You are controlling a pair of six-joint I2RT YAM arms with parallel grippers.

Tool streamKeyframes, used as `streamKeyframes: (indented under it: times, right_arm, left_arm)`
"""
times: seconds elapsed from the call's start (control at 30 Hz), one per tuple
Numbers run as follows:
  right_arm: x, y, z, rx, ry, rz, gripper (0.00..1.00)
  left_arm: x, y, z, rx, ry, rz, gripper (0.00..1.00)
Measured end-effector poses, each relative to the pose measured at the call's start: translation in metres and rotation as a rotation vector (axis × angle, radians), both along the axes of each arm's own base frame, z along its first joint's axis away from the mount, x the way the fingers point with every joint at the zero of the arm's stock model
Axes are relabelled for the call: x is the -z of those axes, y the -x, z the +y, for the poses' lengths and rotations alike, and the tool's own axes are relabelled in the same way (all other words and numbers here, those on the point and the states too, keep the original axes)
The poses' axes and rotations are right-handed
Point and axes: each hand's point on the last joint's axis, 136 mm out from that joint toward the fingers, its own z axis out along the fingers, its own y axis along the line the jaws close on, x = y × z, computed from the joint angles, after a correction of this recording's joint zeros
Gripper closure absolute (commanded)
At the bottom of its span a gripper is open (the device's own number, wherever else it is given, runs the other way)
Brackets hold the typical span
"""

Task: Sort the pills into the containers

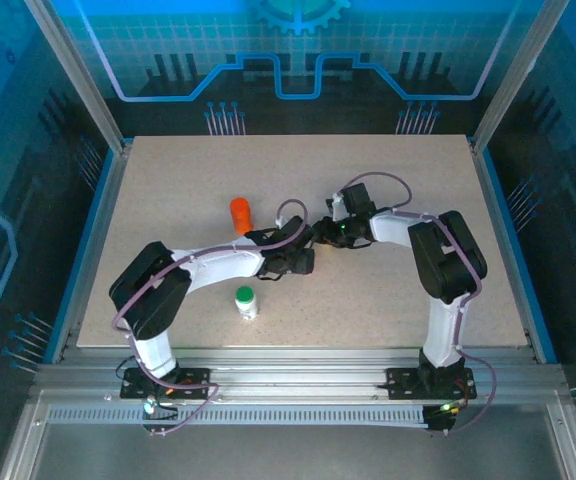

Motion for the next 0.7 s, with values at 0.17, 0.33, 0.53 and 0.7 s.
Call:
streamKeyframes:
  times: [0.17, 0.33, 0.53, 0.7]
  right_arm:
    - [0.000, 0.002, 0.003, 0.017, -0.039, -0.001, 0.70]
    - [0.000, 0.002, 0.004, 0.028, -0.056, -0.001, 0.70]
    - [0.000, 0.002, 0.004, 0.033, -0.063, 0.002, 0.70]
    - [-0.001, 0.002, 0.004, 0.034, -0.065, 0.000, 0.70]
  left_arm:
    - [0.003, -0.001, -0.010, -0.018, -0.008, 0.018, 0.29]
    - [0.005, -0.002, -0.020, -0.018, -0.020, 0.020, 0.31]
    - [0.020, 0.002, -0.019, -0.025, -0.068, 0.043, 0.33]
    - [0.022, 0.001, -0.016, -0.042, -0.083, 0.044, 0.33]
